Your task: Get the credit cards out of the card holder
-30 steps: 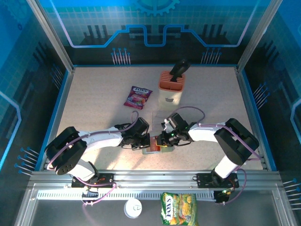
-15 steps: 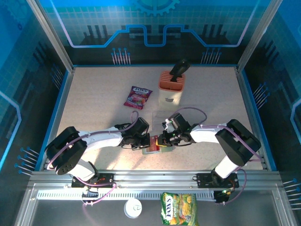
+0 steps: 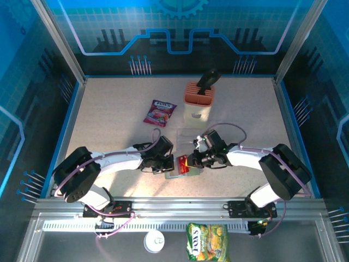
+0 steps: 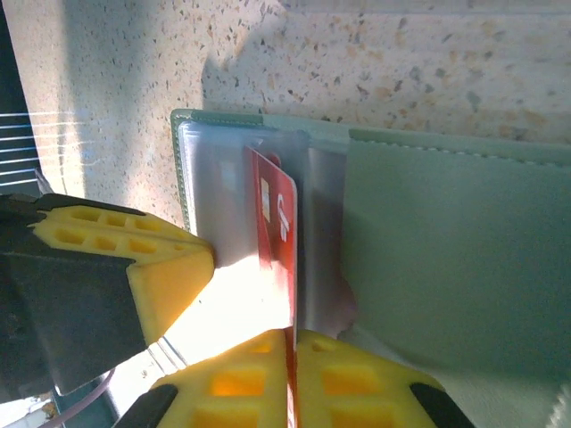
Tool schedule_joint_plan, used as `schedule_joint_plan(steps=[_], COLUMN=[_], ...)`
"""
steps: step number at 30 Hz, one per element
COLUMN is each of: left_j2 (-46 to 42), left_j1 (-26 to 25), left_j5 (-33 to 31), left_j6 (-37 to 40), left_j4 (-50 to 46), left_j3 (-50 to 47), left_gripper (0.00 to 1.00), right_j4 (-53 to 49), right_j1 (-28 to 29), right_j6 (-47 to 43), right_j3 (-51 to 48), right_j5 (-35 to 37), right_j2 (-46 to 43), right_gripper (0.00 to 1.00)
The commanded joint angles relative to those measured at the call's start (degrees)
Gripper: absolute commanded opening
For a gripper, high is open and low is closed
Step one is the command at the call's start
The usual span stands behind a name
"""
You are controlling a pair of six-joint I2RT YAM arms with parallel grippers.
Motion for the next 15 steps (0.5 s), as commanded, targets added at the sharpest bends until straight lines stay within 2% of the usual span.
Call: schedule_joint_plan(steps=[1,8,15], left_j2=[0.4,0.2,-0.2], left_j1=[0.2,0.2,0.3], left_j5=[-1.8,-2.4,-2.8], left_j6=[0.7,1.1,1.5], left_j4=[-4.2,-4.2,-4.9], left_j3=[1.1,2.8,4.8], left_gripper=[0.00,0.00,0.00], right_j4=[-6.2,-13.0,-17.1], right_j1=[-1.2,-1.2,-1.2], right_j6=[-3.3,-6.5,-10.3], right_j3=[0.2,3.5,6.3], right_j5=[1.9,3.7,4.5], right_j2=[-2.7,-6.6,-8.0], right_gripper=[0.09,0.08,0.02])
